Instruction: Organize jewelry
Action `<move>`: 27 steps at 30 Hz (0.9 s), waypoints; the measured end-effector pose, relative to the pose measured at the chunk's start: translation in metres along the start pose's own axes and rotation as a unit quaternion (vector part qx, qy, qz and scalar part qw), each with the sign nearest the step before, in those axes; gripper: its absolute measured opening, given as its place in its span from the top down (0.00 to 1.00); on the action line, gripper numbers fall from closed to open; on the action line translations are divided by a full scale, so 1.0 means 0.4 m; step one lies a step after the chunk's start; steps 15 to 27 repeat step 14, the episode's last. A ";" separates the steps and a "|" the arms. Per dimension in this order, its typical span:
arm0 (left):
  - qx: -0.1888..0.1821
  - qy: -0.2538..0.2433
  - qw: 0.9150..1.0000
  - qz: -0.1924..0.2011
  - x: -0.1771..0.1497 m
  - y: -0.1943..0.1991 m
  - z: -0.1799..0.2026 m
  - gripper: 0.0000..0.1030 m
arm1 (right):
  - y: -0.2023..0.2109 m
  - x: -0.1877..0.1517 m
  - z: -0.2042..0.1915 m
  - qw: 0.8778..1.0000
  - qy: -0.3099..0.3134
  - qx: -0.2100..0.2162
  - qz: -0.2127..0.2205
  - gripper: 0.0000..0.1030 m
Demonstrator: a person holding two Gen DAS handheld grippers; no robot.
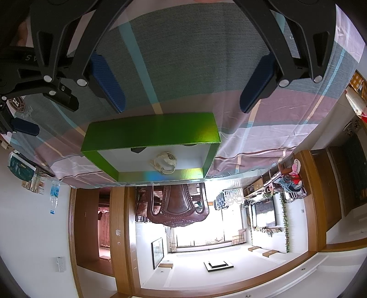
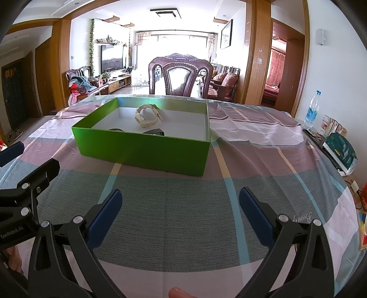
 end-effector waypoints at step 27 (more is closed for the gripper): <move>-0.007 0.005 1.000 -0.008 -0.003 -0.004 -0.003 0.04 | -0.001 -0.001 -0.001 1.000 0.001 -0.001 0.000 0.03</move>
Point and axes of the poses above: each gripper's, at about its wrist camera, not at the fingertips, and y roughly against the way its jaws point, z to its right, x to its top, the point moved 7 cm from there along -y, roughly the way its jaws point
